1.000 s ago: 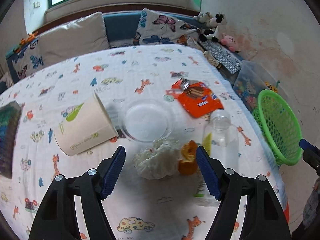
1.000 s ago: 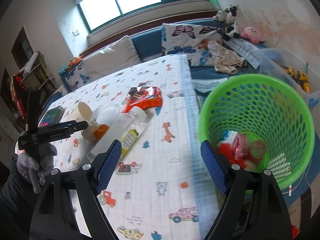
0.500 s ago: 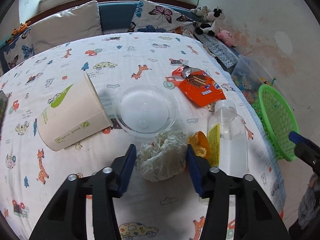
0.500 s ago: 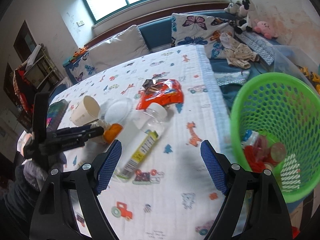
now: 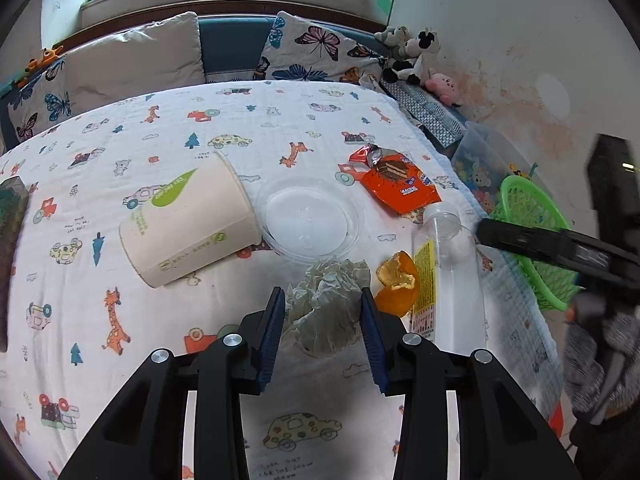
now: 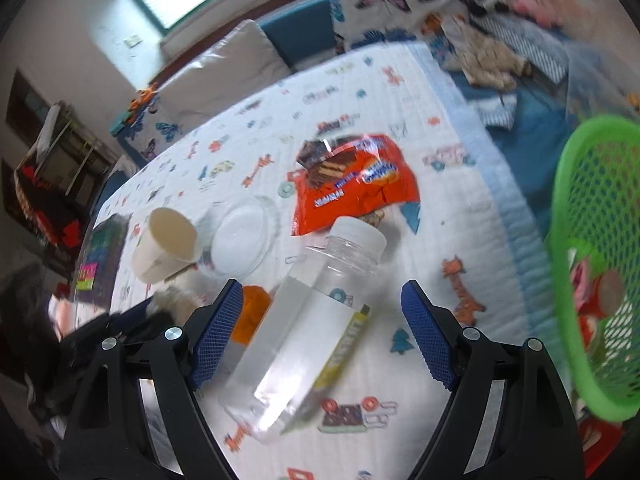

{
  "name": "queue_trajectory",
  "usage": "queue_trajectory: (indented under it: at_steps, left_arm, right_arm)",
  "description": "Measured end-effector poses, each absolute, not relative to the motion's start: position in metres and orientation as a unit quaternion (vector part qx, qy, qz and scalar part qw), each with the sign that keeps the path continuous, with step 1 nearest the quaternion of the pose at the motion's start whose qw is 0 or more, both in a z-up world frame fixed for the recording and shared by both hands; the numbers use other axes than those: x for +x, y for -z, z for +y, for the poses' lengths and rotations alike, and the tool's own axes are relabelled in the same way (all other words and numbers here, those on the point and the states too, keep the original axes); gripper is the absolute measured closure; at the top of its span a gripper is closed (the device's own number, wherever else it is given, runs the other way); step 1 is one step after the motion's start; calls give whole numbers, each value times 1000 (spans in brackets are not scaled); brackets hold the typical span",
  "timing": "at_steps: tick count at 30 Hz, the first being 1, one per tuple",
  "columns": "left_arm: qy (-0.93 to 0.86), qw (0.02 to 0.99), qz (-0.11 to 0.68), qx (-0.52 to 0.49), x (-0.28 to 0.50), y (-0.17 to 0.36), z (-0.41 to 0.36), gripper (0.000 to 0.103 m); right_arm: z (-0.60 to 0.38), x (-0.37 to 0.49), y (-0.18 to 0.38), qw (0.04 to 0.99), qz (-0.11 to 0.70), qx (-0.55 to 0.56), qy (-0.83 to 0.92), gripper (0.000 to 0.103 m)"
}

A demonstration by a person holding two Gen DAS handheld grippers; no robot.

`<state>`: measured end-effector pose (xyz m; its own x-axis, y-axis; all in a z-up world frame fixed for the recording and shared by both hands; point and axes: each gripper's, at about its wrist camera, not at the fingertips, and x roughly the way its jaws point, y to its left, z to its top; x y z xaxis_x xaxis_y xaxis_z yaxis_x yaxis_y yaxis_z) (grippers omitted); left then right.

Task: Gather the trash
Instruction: 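Grasp the clear water bottle with the right tool while the left tool grasps the white tissue, then carry the bottle and tissue over the green basket and open both tools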

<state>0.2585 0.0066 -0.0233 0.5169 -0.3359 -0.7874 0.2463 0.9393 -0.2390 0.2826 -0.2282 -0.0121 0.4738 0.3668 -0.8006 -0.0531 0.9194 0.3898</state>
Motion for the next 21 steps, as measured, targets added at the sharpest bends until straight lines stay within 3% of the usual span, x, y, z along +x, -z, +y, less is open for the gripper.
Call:
queue_trajectory:
  at_steps: [12,15,21]
  left_arm:
    - [183,871,452,-56,254,20,14,66]
    - [185,872,450,-54,253,19,13,66]
    - [186,873,447,-56,251,15,12,66]
  right_arm:
    - [-224,309,48,803,552,205,-90,22]
    - [-220,310,46,804,555,191,-91,33]
    - [-223,297,36,815,538,187,-103,34]
